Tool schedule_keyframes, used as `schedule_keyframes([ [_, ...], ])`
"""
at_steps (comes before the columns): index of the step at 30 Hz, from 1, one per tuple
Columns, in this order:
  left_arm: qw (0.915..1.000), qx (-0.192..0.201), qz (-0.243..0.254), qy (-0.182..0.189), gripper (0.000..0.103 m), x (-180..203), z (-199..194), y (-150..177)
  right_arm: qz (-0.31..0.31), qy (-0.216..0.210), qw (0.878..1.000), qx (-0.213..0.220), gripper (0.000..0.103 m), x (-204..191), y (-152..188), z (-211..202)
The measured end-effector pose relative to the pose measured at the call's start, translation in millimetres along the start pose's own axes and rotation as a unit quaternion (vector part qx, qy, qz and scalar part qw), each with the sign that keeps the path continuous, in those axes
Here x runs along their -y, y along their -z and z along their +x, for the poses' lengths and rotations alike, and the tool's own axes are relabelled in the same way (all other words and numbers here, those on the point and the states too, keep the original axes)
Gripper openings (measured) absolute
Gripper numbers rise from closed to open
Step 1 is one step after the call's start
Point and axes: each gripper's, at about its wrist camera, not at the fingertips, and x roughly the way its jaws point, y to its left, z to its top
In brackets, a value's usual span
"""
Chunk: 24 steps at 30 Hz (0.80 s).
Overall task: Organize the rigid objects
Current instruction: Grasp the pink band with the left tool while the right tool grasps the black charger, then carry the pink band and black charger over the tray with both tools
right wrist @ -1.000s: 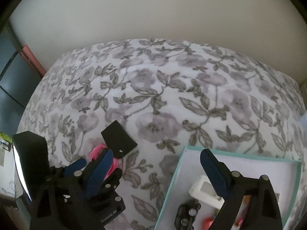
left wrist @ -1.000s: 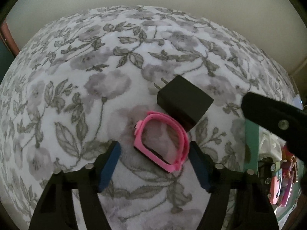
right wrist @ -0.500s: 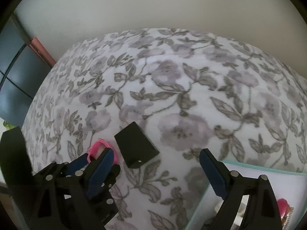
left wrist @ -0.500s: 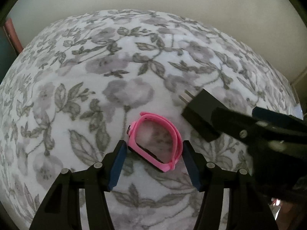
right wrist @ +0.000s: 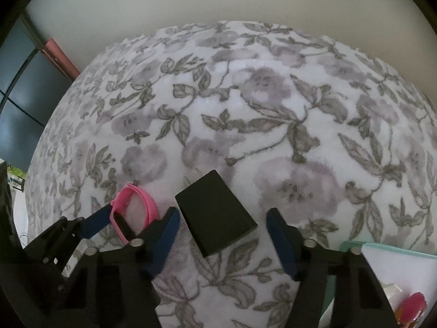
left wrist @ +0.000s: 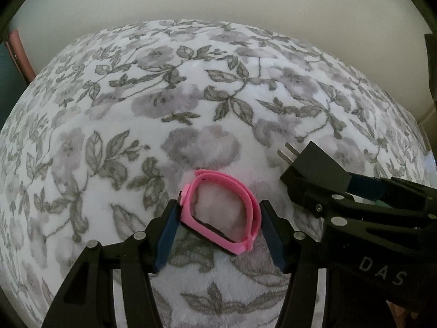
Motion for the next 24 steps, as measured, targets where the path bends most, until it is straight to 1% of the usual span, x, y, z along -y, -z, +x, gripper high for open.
schedule_keyframes([
  [6,1.0,-0.002,-0.008,-0.001,0.058,-2,-4,3,0.013,0.0,1.0,0.003,0.055,5,6,-7],
  [11,0.9998,-0.007,-0.018,-0.008,0.058,-1,-14,9,0.038,-0.002,0.999,0.011,0.052,19,17,-30],
  [18,0.9998,0.001,-0.016,-0.009,0.058,11,-51,14,0.049,-0.004,0.998,0.025,0.051,22,38,-68],
  [24,0.9998,0.022,-0.001,-0.003,0.058,37,-95,20,0.064,-0.001,0.997,0.047,0.051,29,67,-106],
])
